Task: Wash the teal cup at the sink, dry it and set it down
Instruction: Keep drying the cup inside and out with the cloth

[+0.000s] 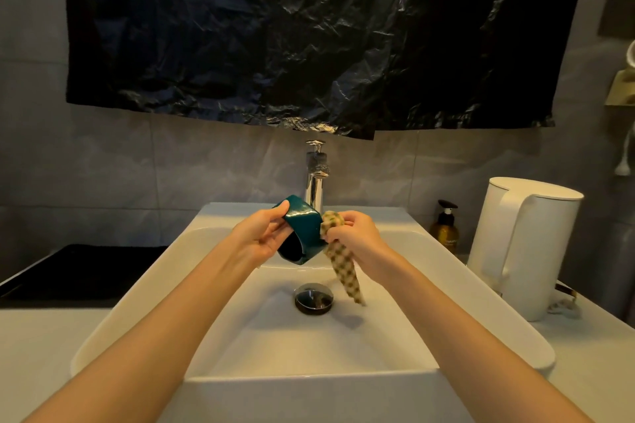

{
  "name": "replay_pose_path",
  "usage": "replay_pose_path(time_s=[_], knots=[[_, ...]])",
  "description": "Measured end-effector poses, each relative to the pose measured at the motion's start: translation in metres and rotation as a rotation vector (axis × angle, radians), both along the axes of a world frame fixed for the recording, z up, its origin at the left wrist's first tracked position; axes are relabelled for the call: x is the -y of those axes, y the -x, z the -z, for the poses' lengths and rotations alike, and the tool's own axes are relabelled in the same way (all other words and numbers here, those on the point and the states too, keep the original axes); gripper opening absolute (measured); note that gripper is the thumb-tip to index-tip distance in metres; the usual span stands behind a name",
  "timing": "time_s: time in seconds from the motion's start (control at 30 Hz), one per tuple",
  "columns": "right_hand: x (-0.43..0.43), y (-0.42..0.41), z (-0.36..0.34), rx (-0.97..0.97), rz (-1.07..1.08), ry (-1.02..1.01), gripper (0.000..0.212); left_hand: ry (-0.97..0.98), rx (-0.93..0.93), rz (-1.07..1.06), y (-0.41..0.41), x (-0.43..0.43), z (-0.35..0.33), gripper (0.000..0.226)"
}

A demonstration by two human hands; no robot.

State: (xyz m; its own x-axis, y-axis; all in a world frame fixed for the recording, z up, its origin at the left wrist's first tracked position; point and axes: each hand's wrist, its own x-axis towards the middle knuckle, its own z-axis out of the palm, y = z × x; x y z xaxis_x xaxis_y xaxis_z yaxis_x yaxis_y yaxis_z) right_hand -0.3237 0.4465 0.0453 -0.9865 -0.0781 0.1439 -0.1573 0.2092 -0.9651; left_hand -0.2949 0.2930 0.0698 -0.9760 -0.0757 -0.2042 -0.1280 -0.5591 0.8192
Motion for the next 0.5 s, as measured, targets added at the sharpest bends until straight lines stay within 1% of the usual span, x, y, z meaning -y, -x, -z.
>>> replay_pose_path(time_s=[0.07, 0.17, 0.23, 0.3, 0.4, 0.43, 0.5], knots=[[0.004, -0.006, 0.000, -0.094, -0.046, -0.048, 0.028, -0.037, 0.011, -0.003, -0.001, 0.000, 0.000, 0.008], [0.005, -0.010, 0.002, -0.288, -0.057, -0.112, 0.024, -0.122, 0.011, -0.024, 0.000, 0.008, 0.000, 0.013], [0.005, -0.008, 0.005, -0.463, -0.023, -0.181, 0.023, -0.144, 0.000, -0.029, 0.001, 0.013, 0.000, 0.022], [0.003, -0.005, 0.009, -0.633, 0.018, -0.261, 0.026, -0.144, -0.008, -0.033, 0.000, 0.015, -0.001, 0.026], [0.001, -0.004, 0.011, -0.853, 0.081, -0.376, 0.027, -0.143, -0.007, -0.020, -0.004, 0.014, -0.002, 0.018], [0.002, -0.004, 0.012, -0.903, 0.095, -0.405, 0.028, -0.138, -0.006, -0.014, -0.005, 0.013, -0.003, 0.013], [0.003, -0.005, 0.013, -0.934, 0.067, -0.443, 0.029, -0.116, -0.005, -0.005, -0.007, 0.011, -0.004, 0.010]])
